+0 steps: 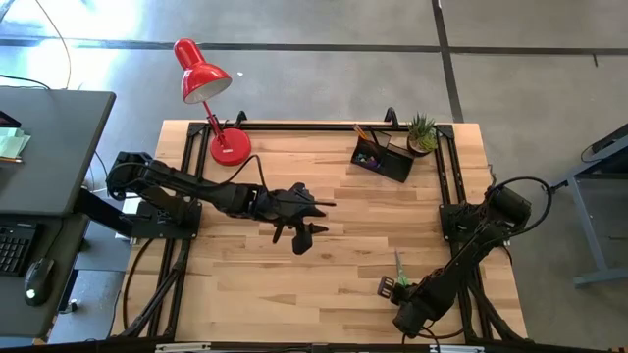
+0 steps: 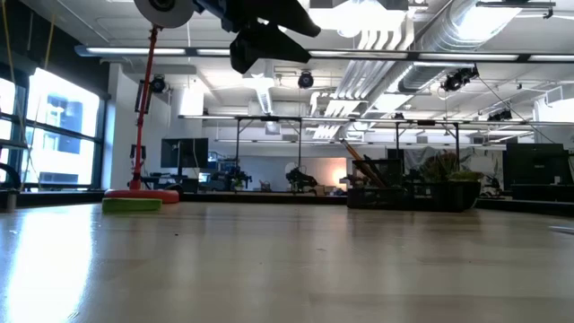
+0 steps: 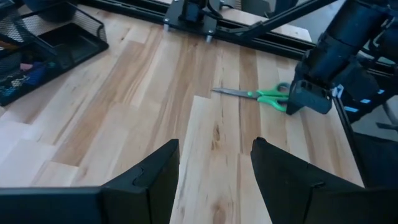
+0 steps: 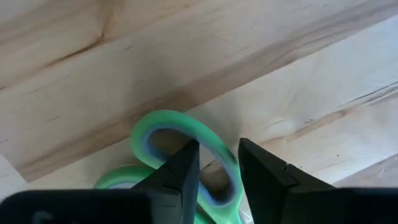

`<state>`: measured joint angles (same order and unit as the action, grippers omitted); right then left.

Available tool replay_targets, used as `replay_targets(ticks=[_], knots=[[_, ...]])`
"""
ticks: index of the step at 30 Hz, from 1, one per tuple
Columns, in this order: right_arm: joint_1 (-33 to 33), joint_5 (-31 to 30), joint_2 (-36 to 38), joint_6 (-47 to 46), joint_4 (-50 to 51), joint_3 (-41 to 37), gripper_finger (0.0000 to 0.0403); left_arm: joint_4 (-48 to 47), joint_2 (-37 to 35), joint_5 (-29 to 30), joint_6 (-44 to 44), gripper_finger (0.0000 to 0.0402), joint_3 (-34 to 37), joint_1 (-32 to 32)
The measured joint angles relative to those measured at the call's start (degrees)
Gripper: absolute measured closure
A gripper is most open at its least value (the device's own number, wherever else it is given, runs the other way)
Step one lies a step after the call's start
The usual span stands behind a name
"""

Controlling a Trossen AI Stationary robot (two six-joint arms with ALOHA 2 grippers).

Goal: Pick and place office supplies into organizer
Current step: Put the green scissors into the black desk organizer

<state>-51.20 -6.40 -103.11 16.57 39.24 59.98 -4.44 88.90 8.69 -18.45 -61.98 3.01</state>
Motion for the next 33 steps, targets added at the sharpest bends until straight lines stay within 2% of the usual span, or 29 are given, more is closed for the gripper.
replay_targets(ticks=[8, 16, 21, 26, 33], knots=[[0.3, 0.4, 0.0, 0.4, -0.1, 0.0, 0.039, 0.3, 0.3, 1.0, 0.0, 0.0218, 0.0, 0.5], [1.7, -1.7, 0.0, -0.2, -0.9, -0.1, 0.0379, 0.3, 0.3, 1.0, 0.0, 0.0218, 0.0, 0.5], [2.2, -12.5, 1.0, -1.6, -0.8, 0.4, 0.0397, 0.3, 0.3, 1.0, 0.0, 0.0218, 0.0, 0.5], [4.0, -22.6, 4.2, -10.4, -1.1, 2.4, 0.0398, 0.0, 0.3, 1.5, 0.0, 0.0218, 0.0, 0.5], [7.3, -41.6, 16.1, -18.1, -1.8, 2.4, 0.04, 0.1, 0.3, 3.0, -0.9, 0.0218, 0.0, 0.5]])
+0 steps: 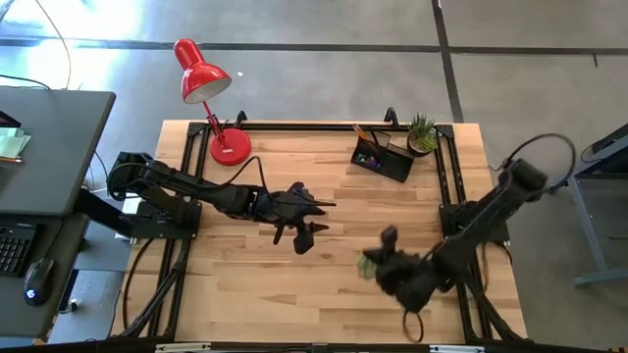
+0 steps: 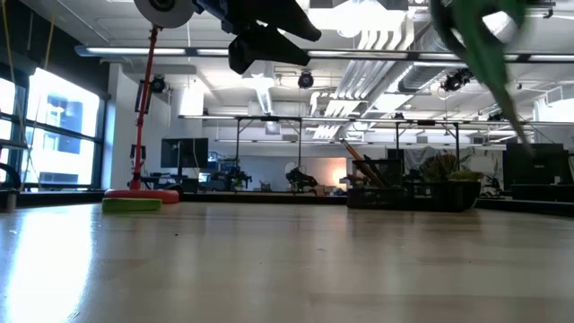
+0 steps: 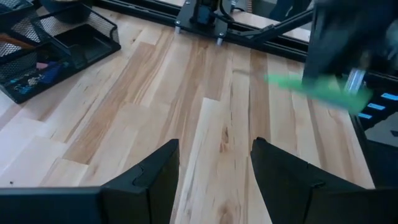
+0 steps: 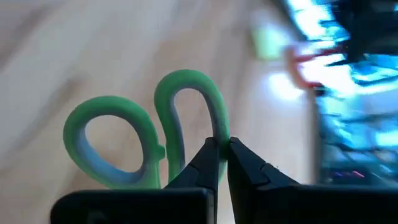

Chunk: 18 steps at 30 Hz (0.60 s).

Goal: Pick and place office supplies into organizer
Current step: Put the green scissors into the black desk organizer

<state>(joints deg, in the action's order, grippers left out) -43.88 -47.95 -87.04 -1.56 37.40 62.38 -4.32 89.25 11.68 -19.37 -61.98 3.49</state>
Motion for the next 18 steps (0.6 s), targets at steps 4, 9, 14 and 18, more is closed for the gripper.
replay_targets(ticks=[4, 9, 14, 18], knots=[[4.7, -9.7, 11.4, 1.7, -8.1, -4.9, 0.0399, 0.3, 0.0, 0.1, 0.0, 0.0218, 0.0, 0.0], [17.8, -5.8, 27.7, 12.1, -31.9, -18.9, 0.04, 0.3, 0.0, 0.1, 0.0, 0.0218, 0.0, 0.0], [34.2, -1.2, 38.0, 28.7, -59.0, -32.5, 0.0398, 0.5, 0.0, 1.8, 0.0, 0.0218, 0.0, 0.0], [47.1, 6.1, 39.7, 35.3, -72.2, -37.5, 0.0397, 2.1, 0.0, 3.7, 0.8, 0.0218, 0.0, -0.1]])
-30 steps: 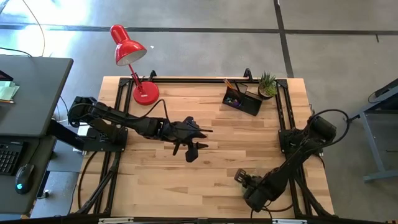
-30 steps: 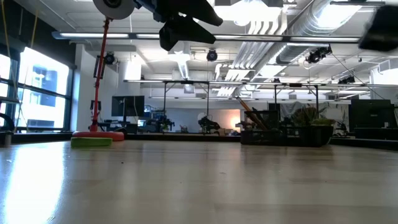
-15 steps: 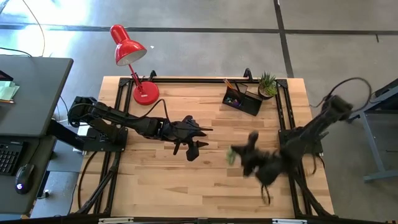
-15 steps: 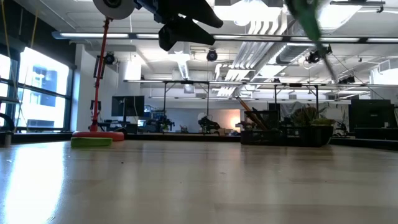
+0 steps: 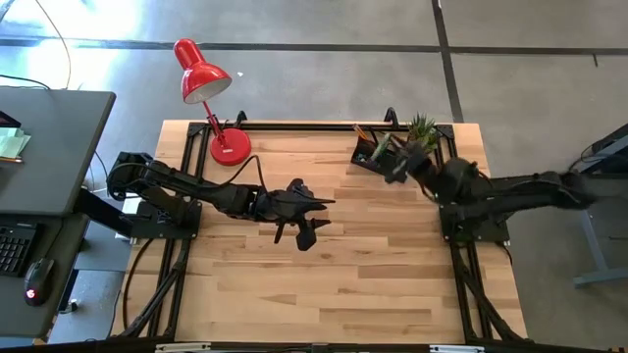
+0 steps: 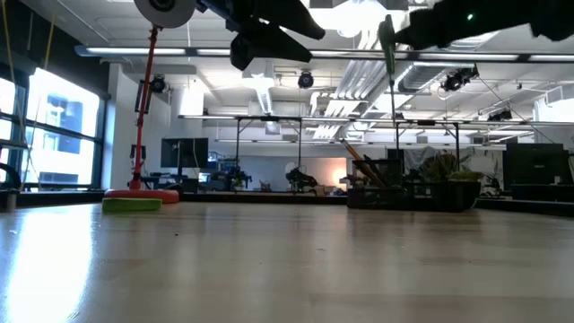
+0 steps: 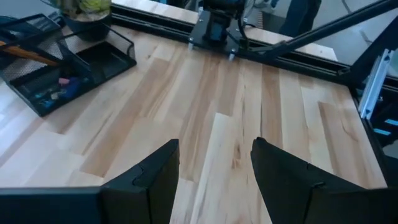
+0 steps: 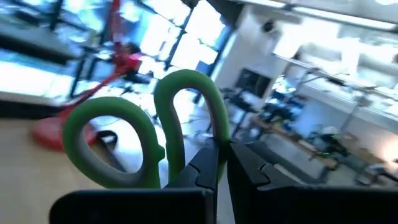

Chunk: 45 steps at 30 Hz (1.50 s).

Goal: Pick and place office supplies into organizer
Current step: Put the green scissors into the black desk organizer, then put the green sticky notes into the black desk organizer

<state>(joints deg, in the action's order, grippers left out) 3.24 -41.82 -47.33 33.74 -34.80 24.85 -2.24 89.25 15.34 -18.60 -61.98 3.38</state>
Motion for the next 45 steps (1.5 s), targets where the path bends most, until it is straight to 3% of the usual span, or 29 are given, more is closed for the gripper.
replay_targets(ticks=[8, 17, 26, 34, 40, 45], knots=[[19.4, 12.9, -7.1, -6.3, -3.3, -0.2, 0.0397, 1.5, 1.3, -0.2, 0.1, 0.0218, 0.0, 0.0], [29.3, 19.9, -16.2, -12.5, -9.8, -0.2, 0.0396, 2.3, 3.3, -0.1, 0.2, 0.0218, 0.0, 0.0], [30.9, 20.0, -23.8, -14.0, -8.4, -0.2, 0.0391, -2.0, 3.9, -0.1, 3.9, 0.0218, 0.0, 0.0], [30.9, 19.8, -27.8, -16.4, -6.1, -0.2, 0.033, -8.3, 0.4, -1.0, 6.8, 0.0218, 0.0, -2.9], [30.9, 16.8, -27.8, -15.8, -5.5, -0.2, 0.029, -17.3, -1.0, -1.9, 6.8, 0.0218, 0.0, -4.8], [29.2, 15.7, -24.8, -15.4, -5.2, -0.2, 0.028, -22.9, -1.7, 0.1, 4.5, 0.0218, 0.0, -4.9]])
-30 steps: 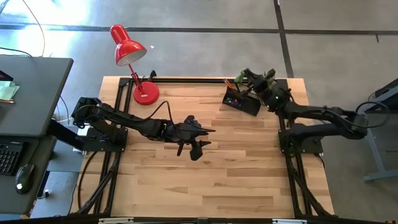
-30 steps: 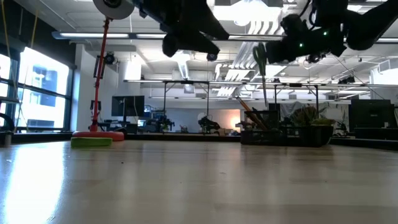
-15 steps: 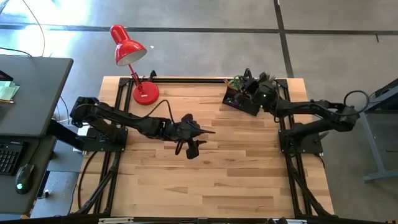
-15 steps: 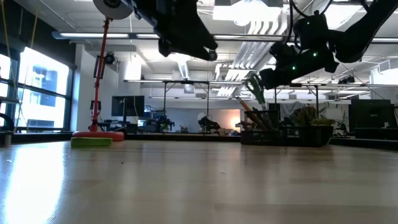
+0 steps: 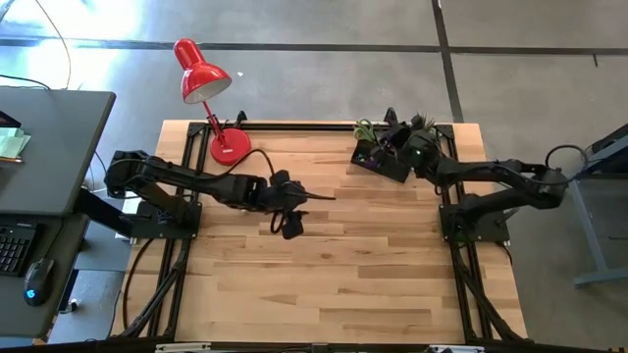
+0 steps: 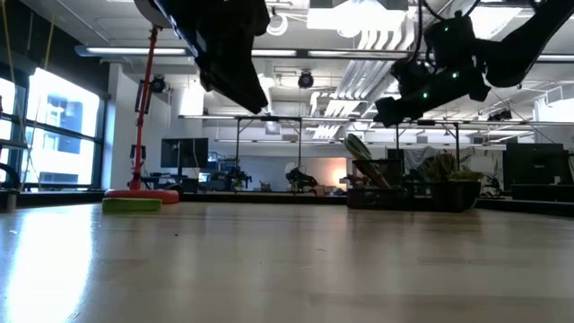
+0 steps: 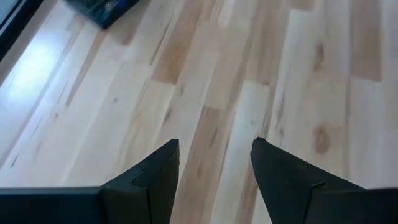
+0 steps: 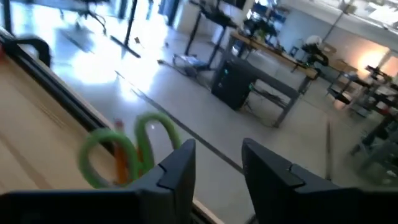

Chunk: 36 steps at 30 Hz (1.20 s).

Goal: Pick and place office supplies into organizer
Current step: Put the green sticky notes into the black desk organizer

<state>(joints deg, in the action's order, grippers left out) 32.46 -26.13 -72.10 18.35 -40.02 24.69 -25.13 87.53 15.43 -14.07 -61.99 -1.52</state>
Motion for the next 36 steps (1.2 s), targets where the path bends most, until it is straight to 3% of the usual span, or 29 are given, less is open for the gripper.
replay_targets(ticks=[4, 10, 16, 19, 24, 30, 36], knots=[[-3.5, 7.6, 4.5, -2.1, 0.4, 0.0, 0.028, -0.4, -0.3, 0.2, -2.7, 0.0218, 0.0, 0.0], [-8.9, 30.6, 9.3, -11.7, 8.5, 0.0, 0.0279, -1.2, -0.3, -4.1, -8.7, 0.0218, 0.0, 0.0], [-13.0, 40.2, 7.3, -11.4, 11.6, 0.0, 0.0279, -2.6, -0.3, -4.2, -7.7, 0.0218, 0.0, 0.0], [-14.8, 41.4, 6.5, -8.7, 10.8, 0.0, 0.0279, -2.5, -0.3, -4.1, -4.6, 0.0218, 0.0, 0.0], [-16.8, 37.7, 6.0, -6.0, 8.9, 0.0, 0.0279, -3.7, -0.3, -2.9, -4.1, 0.0218, 0.0, 0.0], [-17.3, 36.6, 6.0, -6.3, 9.4, 0.0, 0.0279, -19.9, -0.3, 3.7, -12.2, 0.0218, 0.6, 0.0], [-17.3, 35.2, 6.0, -6.3, 9.8, 0.0, 0.0279, -28.1, -0.2, 9.2, -17.1, 0.0218, 2.9, 0.0]])
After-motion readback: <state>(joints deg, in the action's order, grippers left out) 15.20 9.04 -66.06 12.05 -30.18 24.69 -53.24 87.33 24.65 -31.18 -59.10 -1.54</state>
